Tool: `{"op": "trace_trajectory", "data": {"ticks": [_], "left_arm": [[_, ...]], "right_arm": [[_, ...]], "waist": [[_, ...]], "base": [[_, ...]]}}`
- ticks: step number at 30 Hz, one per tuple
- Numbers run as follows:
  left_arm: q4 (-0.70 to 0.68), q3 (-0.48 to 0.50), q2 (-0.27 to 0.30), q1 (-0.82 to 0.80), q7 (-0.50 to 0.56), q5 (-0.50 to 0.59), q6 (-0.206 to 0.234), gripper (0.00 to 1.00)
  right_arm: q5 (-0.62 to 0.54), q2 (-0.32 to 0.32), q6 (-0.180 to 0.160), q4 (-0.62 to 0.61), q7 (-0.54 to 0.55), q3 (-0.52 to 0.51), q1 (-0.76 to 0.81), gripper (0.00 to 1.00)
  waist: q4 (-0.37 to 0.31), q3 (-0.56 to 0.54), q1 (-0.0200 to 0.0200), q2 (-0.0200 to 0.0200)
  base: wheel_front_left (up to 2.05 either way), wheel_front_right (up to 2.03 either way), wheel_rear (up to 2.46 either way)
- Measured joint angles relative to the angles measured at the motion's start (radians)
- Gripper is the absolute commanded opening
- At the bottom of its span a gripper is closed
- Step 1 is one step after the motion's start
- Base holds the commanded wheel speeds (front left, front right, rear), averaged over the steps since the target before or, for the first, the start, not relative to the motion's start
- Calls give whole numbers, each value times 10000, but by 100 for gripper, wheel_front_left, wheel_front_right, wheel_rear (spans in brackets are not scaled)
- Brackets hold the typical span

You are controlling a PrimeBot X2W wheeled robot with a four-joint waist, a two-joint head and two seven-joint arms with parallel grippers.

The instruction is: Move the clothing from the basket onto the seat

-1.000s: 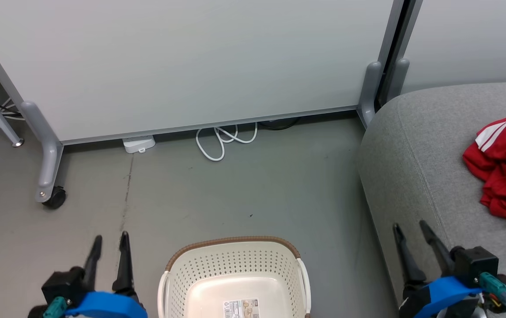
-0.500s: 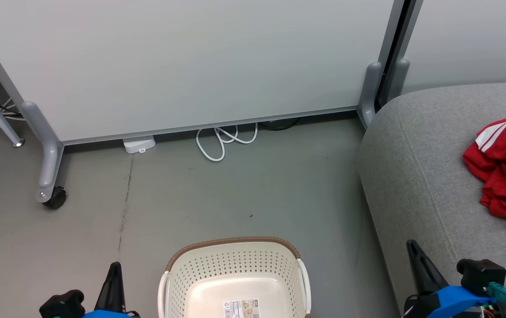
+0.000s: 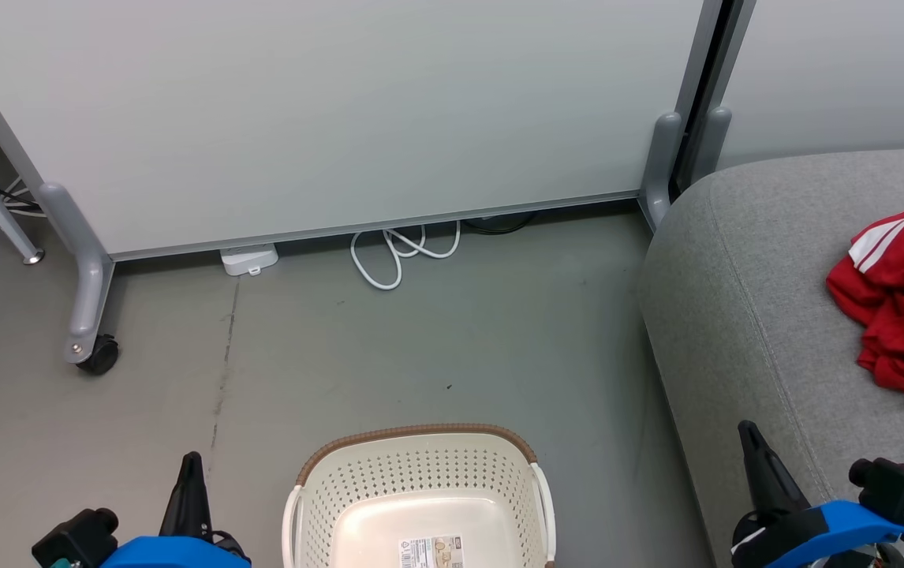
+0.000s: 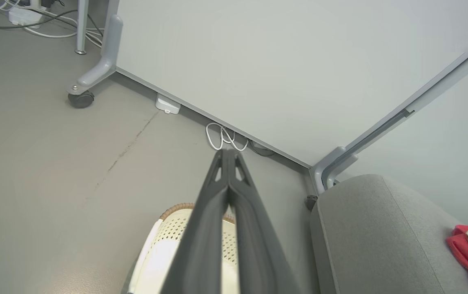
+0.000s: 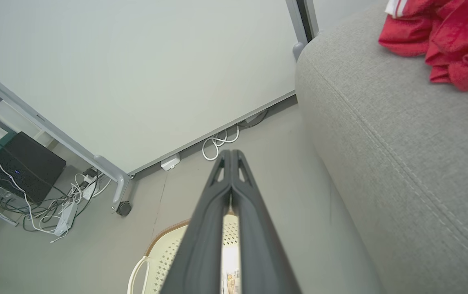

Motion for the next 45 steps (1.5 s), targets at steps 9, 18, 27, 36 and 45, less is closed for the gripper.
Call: {"op": "trace_trajectory", "data": {"ticks": [9, 18, 27, 36, 45], "left_arm": [[-247, 104, -25, -77, 341, -1287, 0, 0], [-481, 232, -46, -188, 654, -2447, 0, 0], [-692, 336, -75, -270, 932, -3501, 0, 0], [-886, 418, -90, -363, 1208, -4481, 0, 0], [-1062, 514, -107, -433, 1438, -5361, 0, 0]], "right_arm": [[1457, 0, 0, -63, 230, -88, -79, 0], [2773, 0, -2, -138, 424, -167, -195, 0], [3956, -2, -2, -201, 604, -240, -280, 0], [5030, -2, -2, -242, 775, -299, -330, 0], [6040, -4, -2, -295, 947, -359, -435, 0]], "waist": [[1, -16, 0, 0], [1, -33, -1, 0], [2, -49, 0, 0], [3, -65, 0, 0], [4, -82, 0, 0]], "base": [[0, 0, 0], [0, 0, 0], [0, 0, 0], [0, 0, 0], [0, 0, 0]]}}
